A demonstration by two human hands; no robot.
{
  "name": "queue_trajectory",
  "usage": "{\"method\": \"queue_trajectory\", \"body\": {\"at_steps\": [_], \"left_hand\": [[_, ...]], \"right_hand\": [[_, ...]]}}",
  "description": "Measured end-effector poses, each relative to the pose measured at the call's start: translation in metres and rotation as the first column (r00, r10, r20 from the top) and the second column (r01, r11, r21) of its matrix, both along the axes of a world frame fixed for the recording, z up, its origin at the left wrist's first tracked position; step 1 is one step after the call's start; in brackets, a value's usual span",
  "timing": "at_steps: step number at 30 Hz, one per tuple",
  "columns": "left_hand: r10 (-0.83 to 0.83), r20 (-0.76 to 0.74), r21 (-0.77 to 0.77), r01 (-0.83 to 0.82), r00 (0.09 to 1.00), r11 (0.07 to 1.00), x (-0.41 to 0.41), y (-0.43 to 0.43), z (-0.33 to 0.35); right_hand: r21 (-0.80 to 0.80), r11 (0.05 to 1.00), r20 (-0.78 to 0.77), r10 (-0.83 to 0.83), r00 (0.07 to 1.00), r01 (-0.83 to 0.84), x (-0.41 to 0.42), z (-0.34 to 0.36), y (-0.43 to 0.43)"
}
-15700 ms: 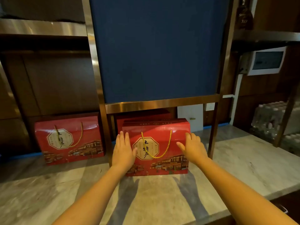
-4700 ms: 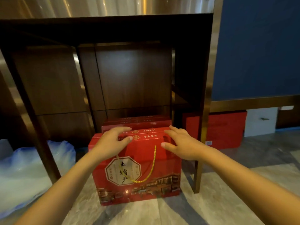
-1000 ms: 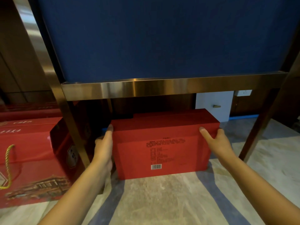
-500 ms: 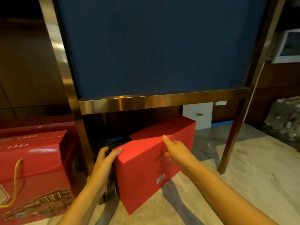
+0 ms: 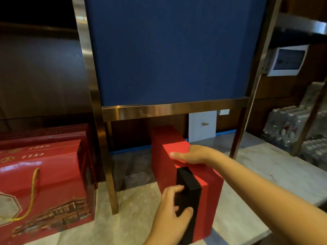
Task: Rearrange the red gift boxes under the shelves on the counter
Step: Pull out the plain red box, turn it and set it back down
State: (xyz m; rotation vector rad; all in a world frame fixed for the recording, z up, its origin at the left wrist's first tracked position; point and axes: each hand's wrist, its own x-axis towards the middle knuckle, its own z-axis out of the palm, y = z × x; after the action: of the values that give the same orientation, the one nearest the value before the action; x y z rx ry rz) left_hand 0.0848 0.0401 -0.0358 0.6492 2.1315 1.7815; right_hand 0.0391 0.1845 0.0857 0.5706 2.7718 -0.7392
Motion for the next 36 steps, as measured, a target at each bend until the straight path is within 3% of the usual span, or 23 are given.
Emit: {"method": "queue_trajectory", "body": {"at_steps": [3, 9, 13, 19, 22, 24, 28, 29, 31, 33, 36], "left_hand": [[-0.021, -0.081, -0.004, 0.021, 0.997, 1.0, -0.015, -0.004, 0.009], [0.245, -0.149, -0.025, -0.252, 0.958, 0.968, -0.093, -0.027, 0.037], [0.316, -0.195, -0.07, -0.334, 0.929, 0.94, -0.135, -0.019, 0.058], [0.438, -0.268, -0.372, -0.511, 0.858, 0.775, -0.178, 0.001, 0.063], [0.508, -0.234, -0.354, -0.56, 0.829, 0.749, -0.192, -0.002, 0.059], [0.542, -0.176, -0.274, -0.57, 0.822, 0.775, -0.194, -0.006, 0.056], [0.528, 0.075, -0.153, -0.513, 0.846, 0.844, -0.187, -0.019, 0.048], [0.505, 0.116, -0.142, -0.488, 0.855, 0.861, -0.182, -0.022, 0.046], [0.497, 0.151, -0.106, -0.486, 0.854, 0.867, -0.172, -0.024, 0.041], [0.531, 0.165, -0.026, -0.535, 0.831, 0.845, -0.162, -0.022, 0.038], [0.545, 0.248, 0.068, -0.575, 0.801, 0.815, -0.151, -0.018, 0.036]], "right_hand": [[0.222, 0.974, 0.109, 0.023, 0.994, -0.046, -0.001, -0.005, -0.004], [0.178, 0.982, 0.008, 0.063, 0.998, -0.064, -0.006, -0.006, 0.012], [0.146, 0.972, 0.061, 0.178, 0.982, -0.185, 0.002, 0.003, 0.037], [0.175, 0.92, 0.171, 0.321, 0.931, -0.349, 0.005, 0.008, 0.069], [0.176, 0.905, 0.173, 0.358, 0.918, -0.386, 0.002, 0.01, 0.081], [0.279, 0.888, 0.123, 0.345, 0.931, -0.366, 0.004, 0.011, 0.087], [0.535, 0.841, -0.141, 0.183, 0.973, -0.081, 0.036, -0.02, 0.108], [0.476, 0.879, -0.255, 0.103, 0.961, 0.032, 0.045, -0.033, 0.115], [0.118, 0.976, -0.436, -0.115, 0.892, 0.183, 0.058, -0.056, 0.122], [-0.216, 0.959, -0.488, -0.271, 0.83, 0.186, 0.058, -0.074, 0.128], [-0.363, 0.922, -0.5, -0.313, 0.808, 0.133, 0.041, -0.091, 0.137]]}}
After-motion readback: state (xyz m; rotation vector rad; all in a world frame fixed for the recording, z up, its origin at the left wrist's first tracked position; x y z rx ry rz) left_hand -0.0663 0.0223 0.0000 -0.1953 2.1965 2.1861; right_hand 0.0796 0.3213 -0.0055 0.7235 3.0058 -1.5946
